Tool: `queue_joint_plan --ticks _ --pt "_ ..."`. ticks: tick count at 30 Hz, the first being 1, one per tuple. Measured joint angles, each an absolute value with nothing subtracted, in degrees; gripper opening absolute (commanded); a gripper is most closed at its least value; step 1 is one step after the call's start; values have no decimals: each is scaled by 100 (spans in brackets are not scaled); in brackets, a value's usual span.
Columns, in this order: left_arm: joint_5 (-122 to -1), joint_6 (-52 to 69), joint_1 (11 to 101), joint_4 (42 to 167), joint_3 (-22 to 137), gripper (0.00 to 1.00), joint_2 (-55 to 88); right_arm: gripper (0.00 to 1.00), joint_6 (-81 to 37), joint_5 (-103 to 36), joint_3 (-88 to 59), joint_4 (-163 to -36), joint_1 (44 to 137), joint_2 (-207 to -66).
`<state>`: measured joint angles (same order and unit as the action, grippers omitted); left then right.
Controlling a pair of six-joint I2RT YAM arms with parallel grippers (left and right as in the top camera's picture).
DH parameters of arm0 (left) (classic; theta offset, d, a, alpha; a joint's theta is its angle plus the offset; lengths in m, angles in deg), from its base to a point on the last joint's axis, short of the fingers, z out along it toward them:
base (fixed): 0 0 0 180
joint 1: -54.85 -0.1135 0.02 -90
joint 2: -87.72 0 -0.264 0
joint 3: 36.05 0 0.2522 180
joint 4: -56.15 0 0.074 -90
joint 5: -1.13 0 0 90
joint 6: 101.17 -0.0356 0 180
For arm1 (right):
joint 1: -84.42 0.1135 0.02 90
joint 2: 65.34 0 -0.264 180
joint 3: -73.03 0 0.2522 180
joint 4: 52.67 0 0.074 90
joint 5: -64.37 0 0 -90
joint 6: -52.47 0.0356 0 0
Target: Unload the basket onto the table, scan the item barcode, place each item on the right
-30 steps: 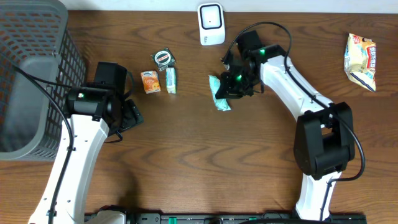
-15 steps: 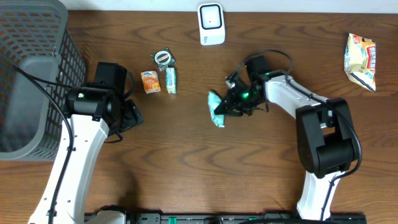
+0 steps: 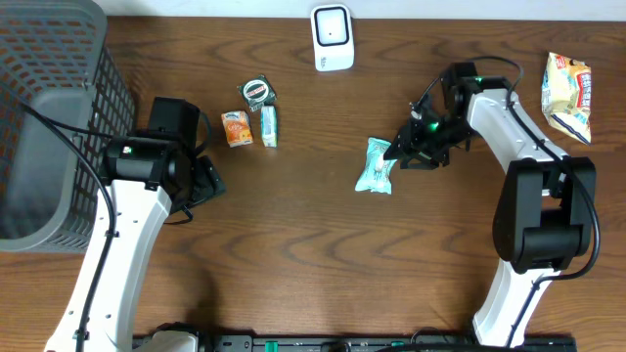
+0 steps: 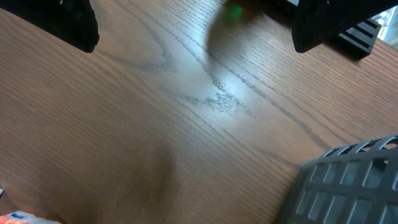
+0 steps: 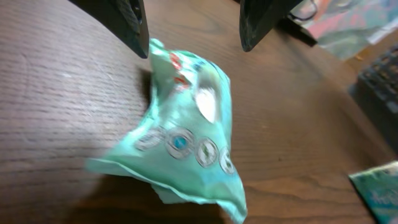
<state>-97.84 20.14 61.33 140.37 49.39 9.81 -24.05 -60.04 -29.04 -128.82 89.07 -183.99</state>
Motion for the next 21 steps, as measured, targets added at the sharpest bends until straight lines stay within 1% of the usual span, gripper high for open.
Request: queue_joint_plan --ticks 9,12,16,17,18,19,21 --pt "-9784 2014 6133 14034 4939 97 981 43 -2578 -5513 -2948 -12801 9381 -18399" --pt "-9784 2014 6133 14034 4939 97 981 45 -2569 -5272 -2976 -12740 9661 -18399" --pt "-9784 2014 6133 14034 4939 98 981 66 -2353 -4726 -3177 -12782 10041 -18399" --pt "-9784 2014 6133 14034 4939 97 981 74 -2287 -4551 -3258 -12784 10124 -18399" --pt "-9784 2016 6133 14037 4939 98 981 80 -2224 -4398 -3321 -12771 10181 -18399" --pt "-9784 2014 6133 14034 4939 98 981 81 -2123 -4179 -3391 -12764 10275 -18399" --pt "-9784 2014 6133 14034 4939 97 981 80 -1992 -3727 -3453 -12714 10428 -18399"
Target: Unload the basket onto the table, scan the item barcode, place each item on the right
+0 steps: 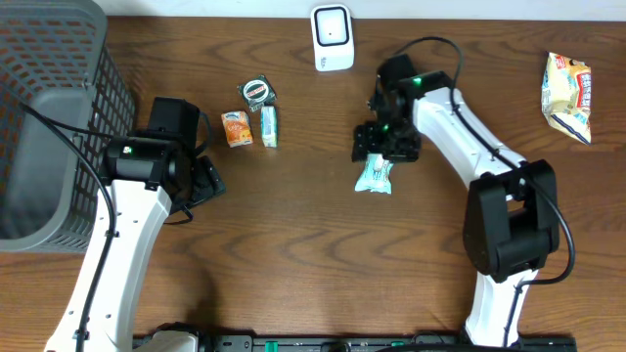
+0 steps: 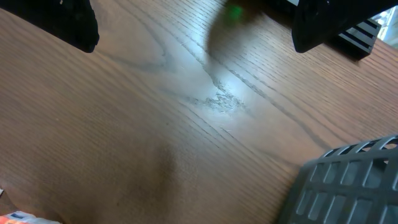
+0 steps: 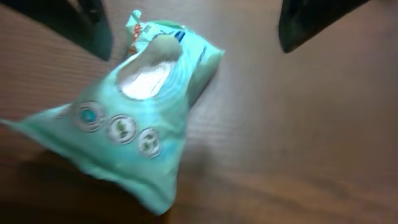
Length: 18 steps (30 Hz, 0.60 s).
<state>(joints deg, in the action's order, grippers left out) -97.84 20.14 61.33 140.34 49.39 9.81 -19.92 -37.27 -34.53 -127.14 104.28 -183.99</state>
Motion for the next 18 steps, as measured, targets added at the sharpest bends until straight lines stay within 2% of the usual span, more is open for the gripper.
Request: queue_joint_plan --ticks 8,18 --pt "-9784 2014 6133 14034 4939 98 981 78 -1389 -1869 -3453 -12415 11278 -18399" --pt "-9784 2014 6133 14034 4939 98 981 76 -810 -295 -3426 -12115 12069 -18449"
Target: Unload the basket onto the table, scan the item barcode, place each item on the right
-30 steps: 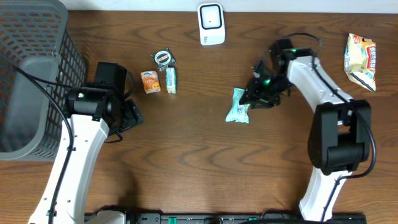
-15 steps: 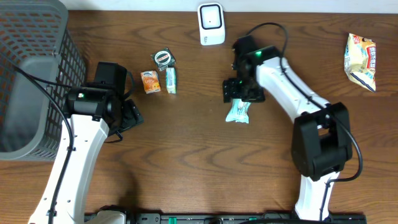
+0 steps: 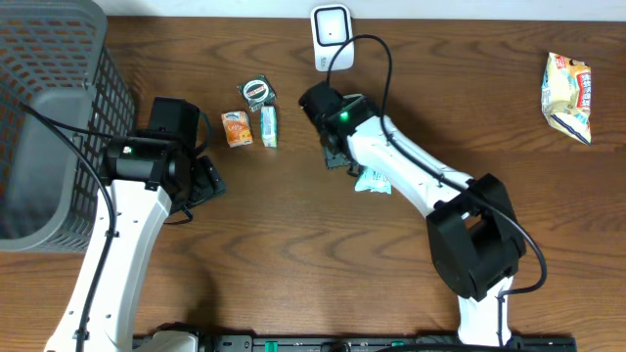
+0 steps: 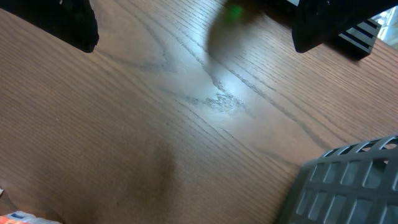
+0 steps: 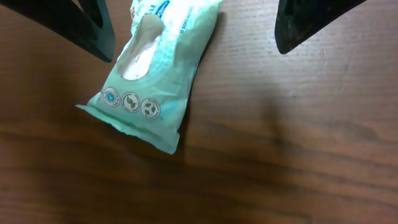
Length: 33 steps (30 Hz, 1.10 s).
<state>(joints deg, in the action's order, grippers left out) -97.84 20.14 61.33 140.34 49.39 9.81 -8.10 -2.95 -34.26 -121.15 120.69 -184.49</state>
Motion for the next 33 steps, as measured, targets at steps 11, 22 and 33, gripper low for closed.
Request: queue_joint_plan --ticks 11,22,33 --pt "-9784 2014 6133 14034 4939 98 981 71 -571 216 -3387 -12467 12098 -19155" --pt "-9784 2014 6133 14034 4939 98 981 66 -427 456 -3238 -12583 12098 -19166" --pt "-9784 2014 6133 14034 4939 98 981 11 -250 725 -2712 -12375 12010 -19044"
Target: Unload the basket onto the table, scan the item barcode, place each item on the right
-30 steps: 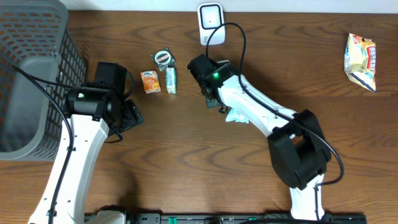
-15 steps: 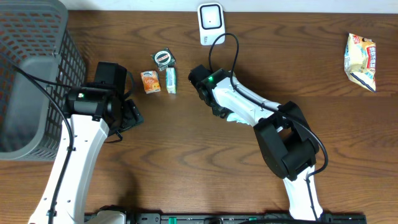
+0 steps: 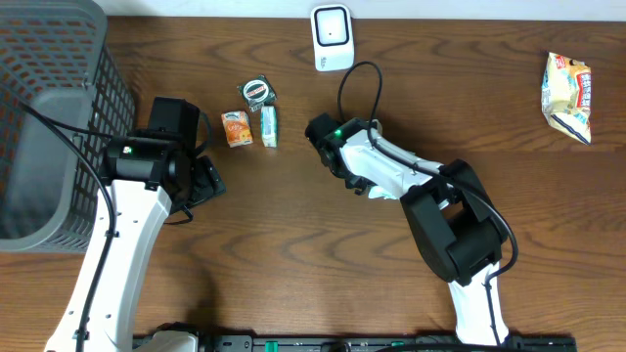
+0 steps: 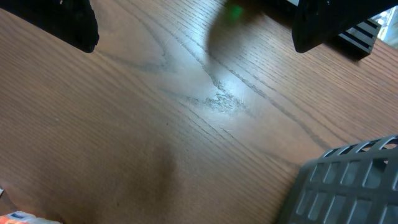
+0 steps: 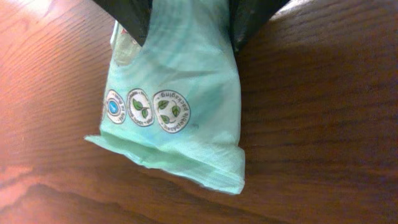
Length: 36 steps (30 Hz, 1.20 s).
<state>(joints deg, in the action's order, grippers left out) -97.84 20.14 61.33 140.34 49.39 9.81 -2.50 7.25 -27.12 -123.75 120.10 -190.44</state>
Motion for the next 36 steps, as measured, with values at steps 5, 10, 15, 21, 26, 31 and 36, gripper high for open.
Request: queue_joint_plan --ticks 5,10,15,21,26,31,36 --pt "-9784 2014 6133 14034 4939 97 981 1 -252 487 -2788 -12450 11888 -19028" --pt "-9784 2014 6133 14034 4939 97 981 1 -556 -438 -3212 -12659 11565 -19024" --pt "-9784 2014 6133 14037 4939 98 981 1 -1194 -2029 -3715 -12734 11206 -18945" --pt "-9784 2014 6133 14034 4939 98 981 1 -2029 -4175 -3853 -12544 10802 -18510" --pt "-9784 2014 6133 14037 4939 97 981 1 -2473 -5718 -3780 -12047 10515 -18410" --pt "-9784 2014 6133 14037 4939 98 981 1 -2534 -6809 -3088 -11132 10498 -18410" --pt "-9784 2014 6133 14037 4939 98 981 1 -2239 -7408 -2104 -10166 10496 -18410"
